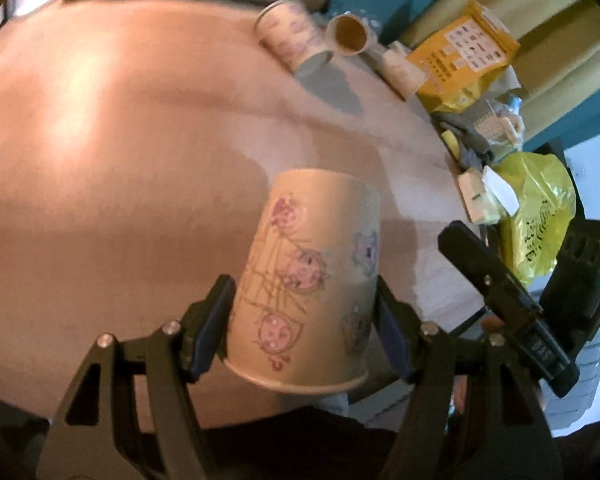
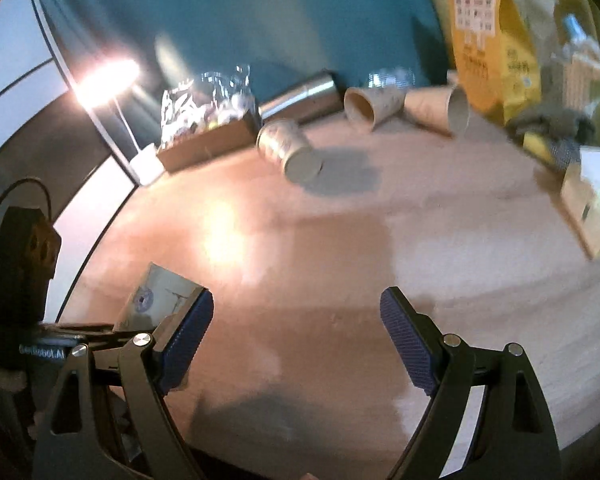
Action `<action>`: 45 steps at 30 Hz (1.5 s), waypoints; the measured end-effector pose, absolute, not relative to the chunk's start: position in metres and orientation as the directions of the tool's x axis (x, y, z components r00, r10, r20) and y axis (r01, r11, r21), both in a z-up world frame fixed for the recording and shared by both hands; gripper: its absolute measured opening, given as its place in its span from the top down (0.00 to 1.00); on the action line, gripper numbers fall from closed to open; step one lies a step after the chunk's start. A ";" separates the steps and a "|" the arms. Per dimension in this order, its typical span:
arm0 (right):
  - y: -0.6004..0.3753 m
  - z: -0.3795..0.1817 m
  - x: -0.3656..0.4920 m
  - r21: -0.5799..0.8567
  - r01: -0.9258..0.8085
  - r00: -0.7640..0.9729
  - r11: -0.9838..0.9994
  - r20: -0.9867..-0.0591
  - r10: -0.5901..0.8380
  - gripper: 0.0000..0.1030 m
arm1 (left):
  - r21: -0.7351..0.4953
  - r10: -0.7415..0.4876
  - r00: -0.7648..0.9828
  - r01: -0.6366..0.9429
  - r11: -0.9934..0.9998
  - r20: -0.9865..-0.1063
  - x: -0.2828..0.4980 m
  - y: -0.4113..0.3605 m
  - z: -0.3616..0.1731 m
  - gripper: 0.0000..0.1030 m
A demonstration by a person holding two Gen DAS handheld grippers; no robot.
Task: Flip cup upside down
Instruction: 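Carry the cup toward the right gripper while the right gripper grasps its body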
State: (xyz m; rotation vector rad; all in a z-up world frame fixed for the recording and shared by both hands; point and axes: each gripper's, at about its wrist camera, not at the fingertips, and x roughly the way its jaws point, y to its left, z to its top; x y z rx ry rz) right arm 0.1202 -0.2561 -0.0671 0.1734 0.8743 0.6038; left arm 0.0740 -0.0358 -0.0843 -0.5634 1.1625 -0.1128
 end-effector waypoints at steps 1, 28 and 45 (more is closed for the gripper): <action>-0.255 -0.071 0.119 0.386 -0.420 0.481 0.821 -0.673 0.562 0.15 | -0.474 -0.367 0.401 -0.209 0.855 -0.839 0.072 -0.035 -0.089 0.34; -0.215 -0.071 0.125 0.411 -0.418 0.376 0.810 -0.733 0.567 0.15 | -0.436 -0.335 0.419 -0.172 0.884 -0.844 0.057 -0.016 -0.072 0.26; -0.138 -0.101 0.144 0.507 -0.365 0.083 0.781 -0.817 0.570 0.26 | -0.468 -0.335 0.486 -0.180 0.865 -0.807 0.023 0.047 -0.081 0.26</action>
